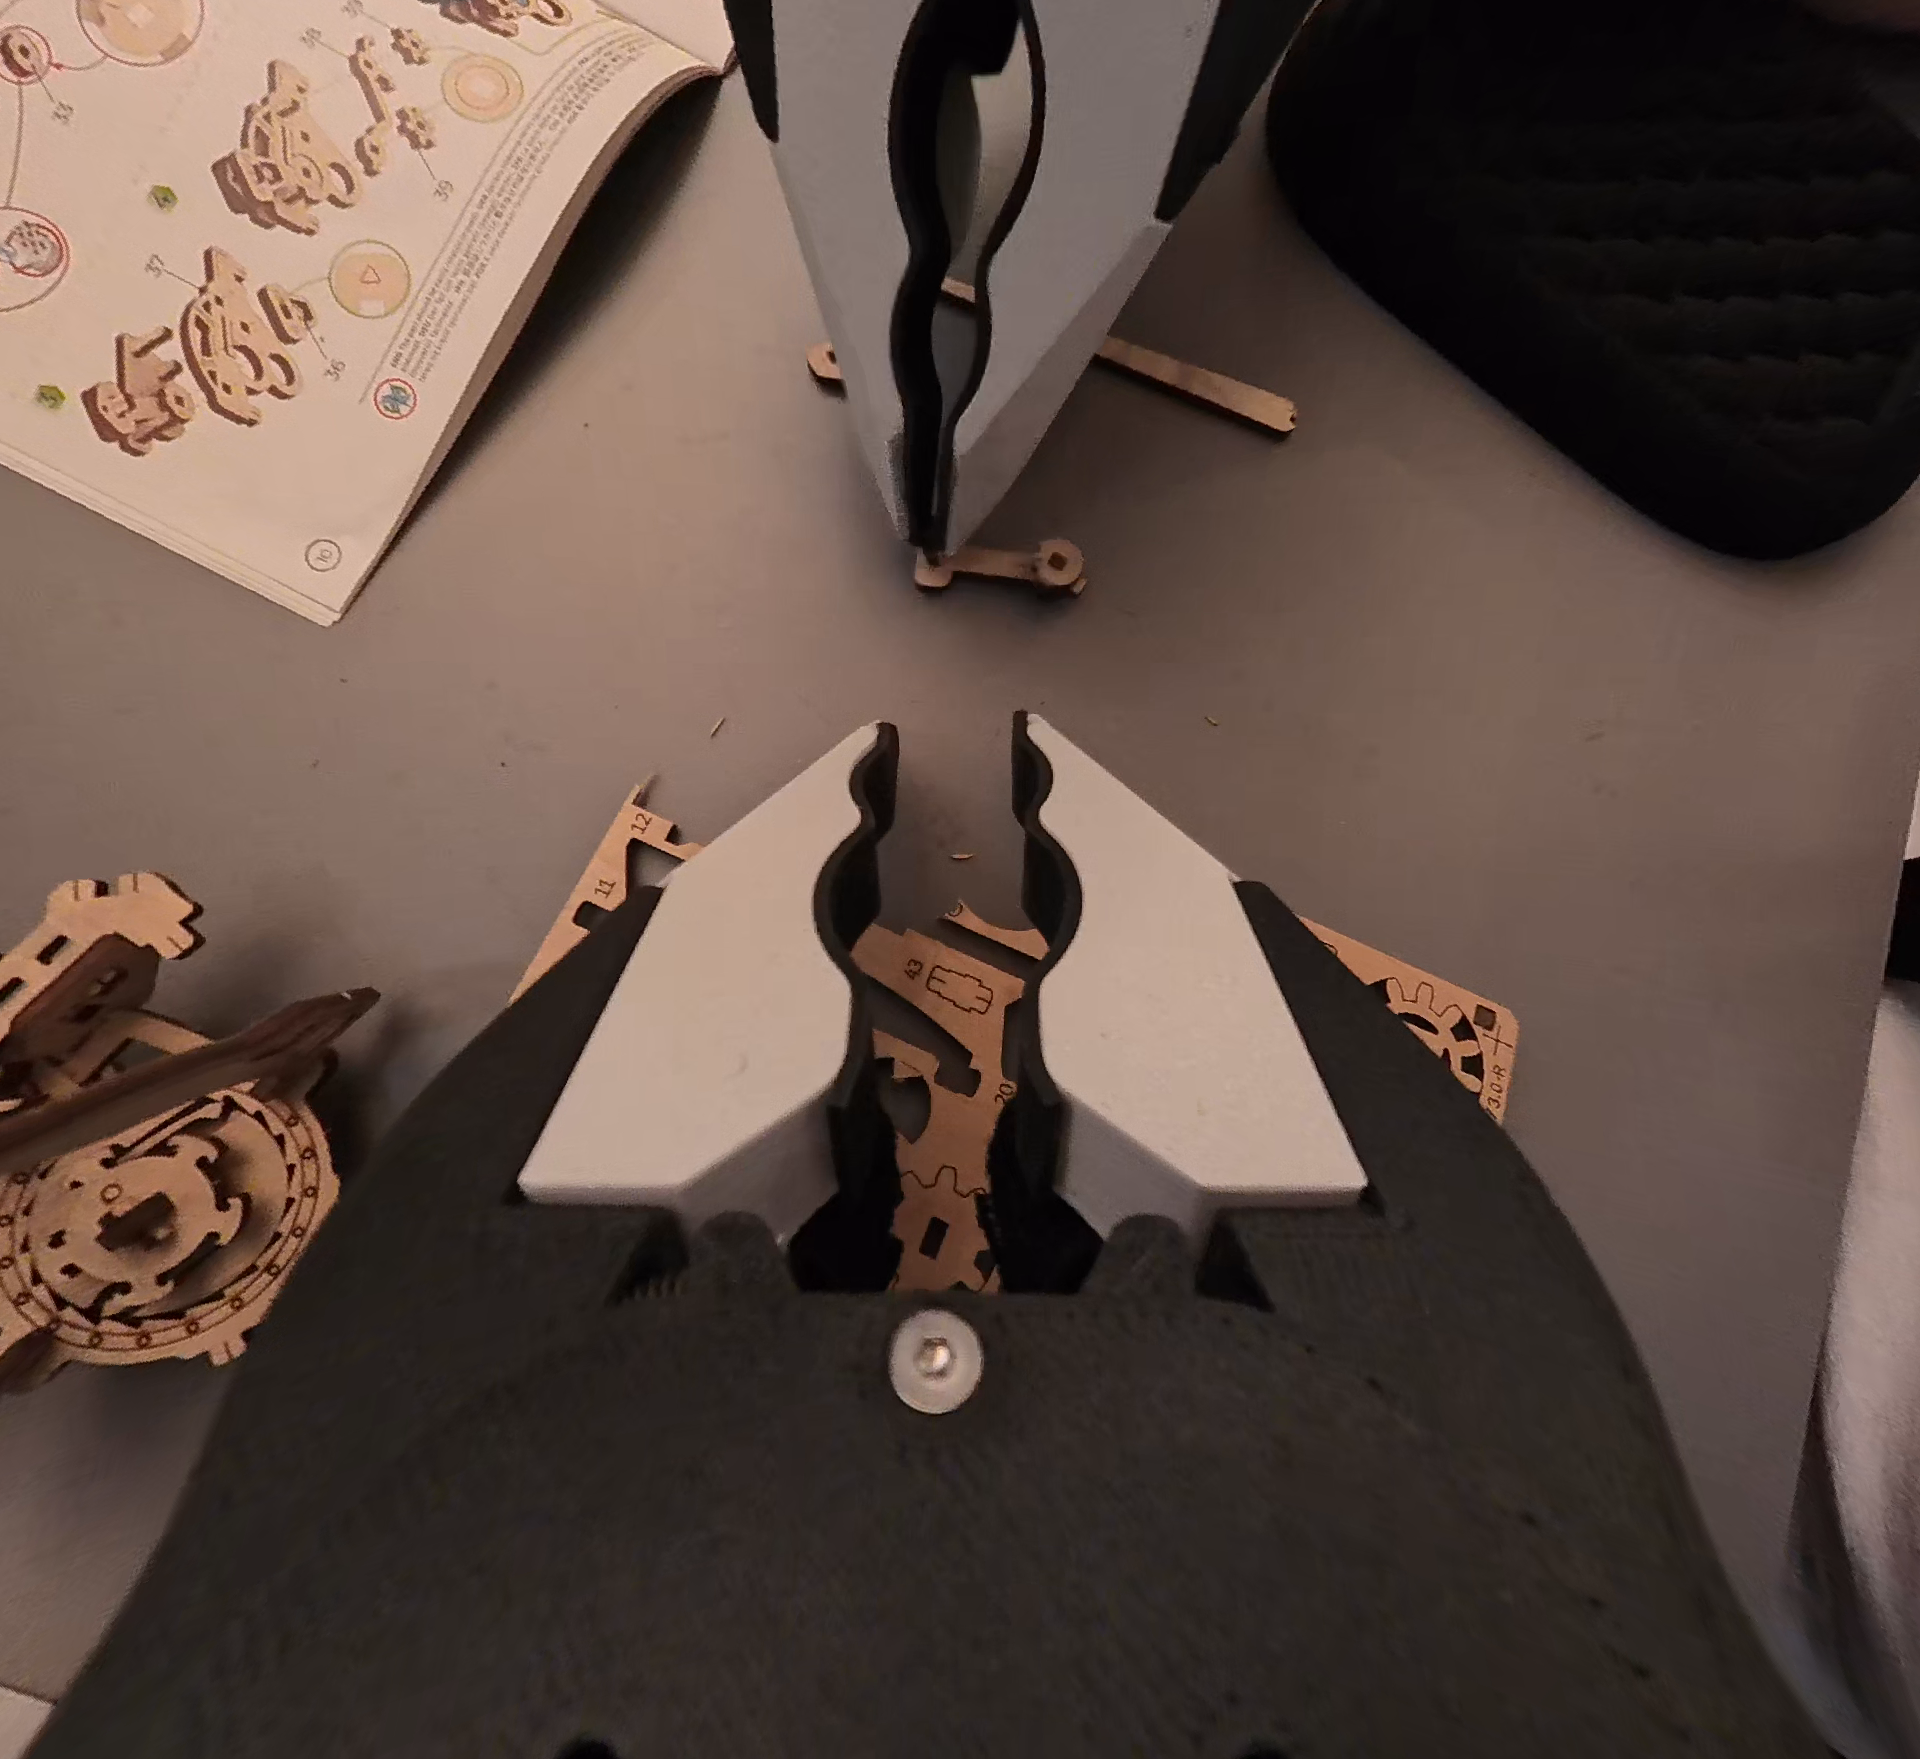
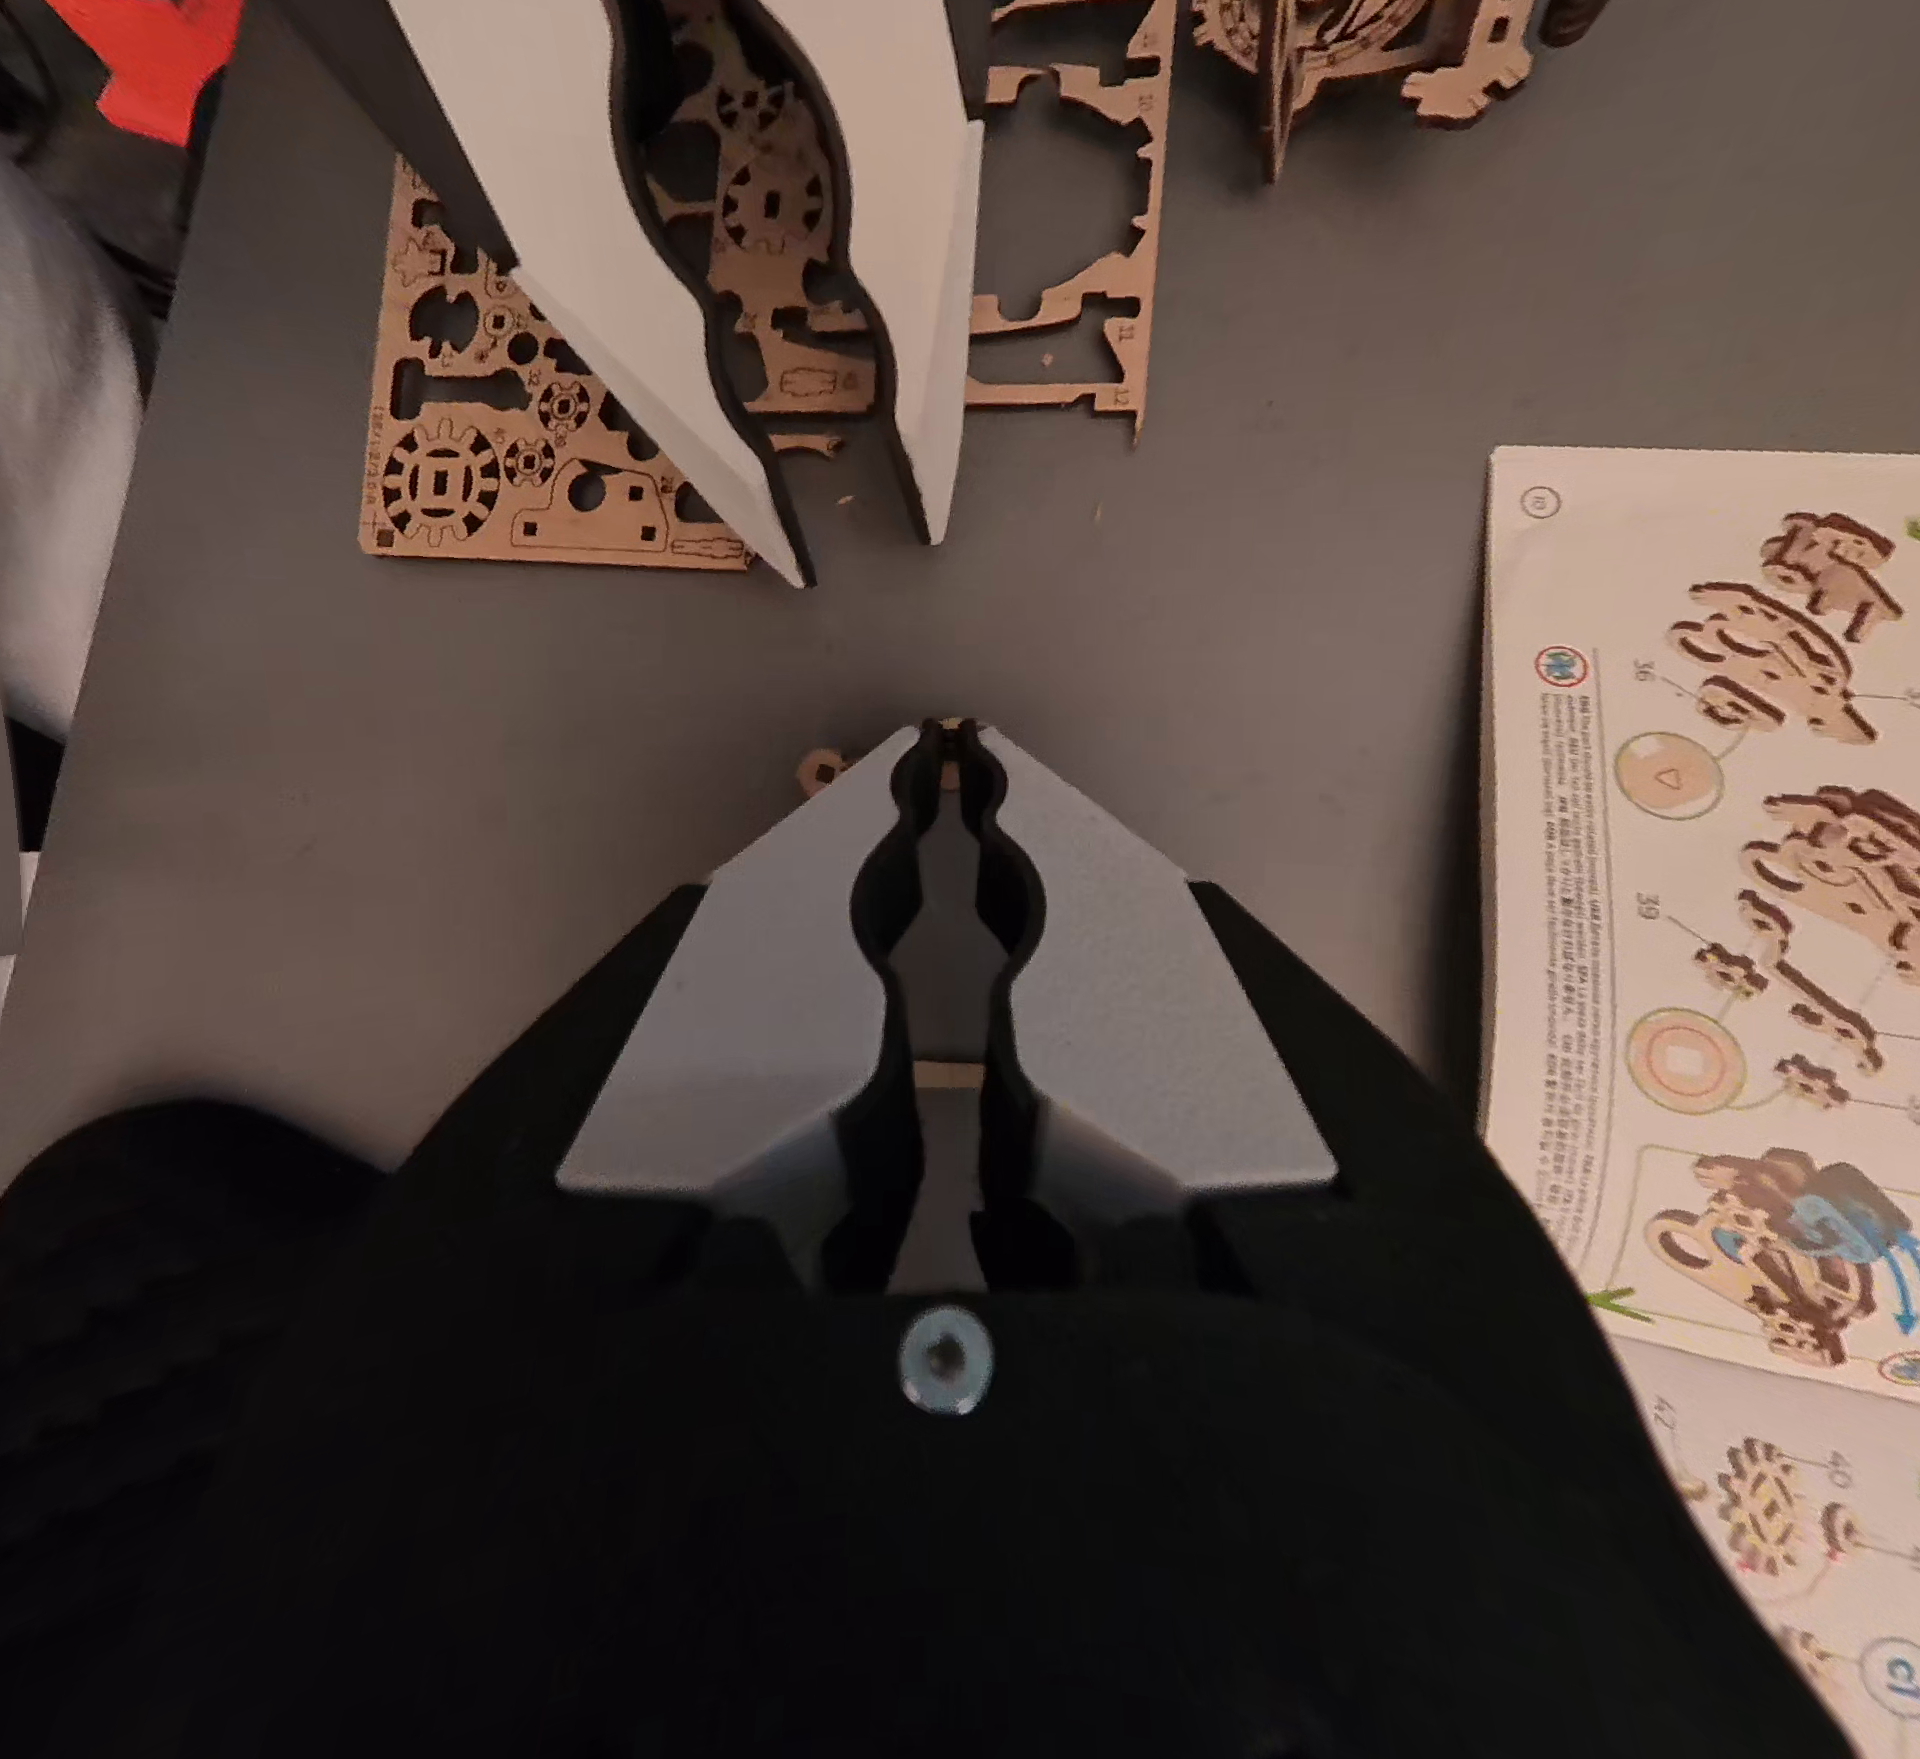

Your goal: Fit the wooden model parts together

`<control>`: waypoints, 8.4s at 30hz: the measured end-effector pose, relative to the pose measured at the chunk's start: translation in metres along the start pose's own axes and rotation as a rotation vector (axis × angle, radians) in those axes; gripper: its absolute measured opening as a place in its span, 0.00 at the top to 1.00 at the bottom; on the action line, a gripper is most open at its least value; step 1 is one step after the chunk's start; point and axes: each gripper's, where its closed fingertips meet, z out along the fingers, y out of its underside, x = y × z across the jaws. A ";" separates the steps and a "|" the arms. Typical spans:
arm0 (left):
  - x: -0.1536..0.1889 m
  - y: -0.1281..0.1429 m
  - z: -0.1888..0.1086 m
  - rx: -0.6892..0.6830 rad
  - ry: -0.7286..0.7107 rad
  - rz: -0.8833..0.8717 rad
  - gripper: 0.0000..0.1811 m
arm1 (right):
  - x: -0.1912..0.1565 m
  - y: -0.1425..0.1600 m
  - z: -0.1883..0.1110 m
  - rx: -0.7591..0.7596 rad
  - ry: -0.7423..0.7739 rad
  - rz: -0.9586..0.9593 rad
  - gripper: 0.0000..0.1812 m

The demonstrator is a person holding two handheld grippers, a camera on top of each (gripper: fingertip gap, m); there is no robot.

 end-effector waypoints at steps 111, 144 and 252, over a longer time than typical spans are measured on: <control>0.002 0.005 0.005 -0.033 -0.003 0.022 0.89 | 0.007 -0.001 -0.009 0.022 -0.074 0.024 0.99; 0.003 0.006 0.006 -0.035 0.000 0.020 0.89 | 0.007 0.003 -0.004 0.012 0.024 -0.169 0.99; 0.000 -0.003 -0.004 0.014 -0.010 0.004 0.89 | 0.008 0.017 -0.009 -0.192 0.039 -0.231 0.97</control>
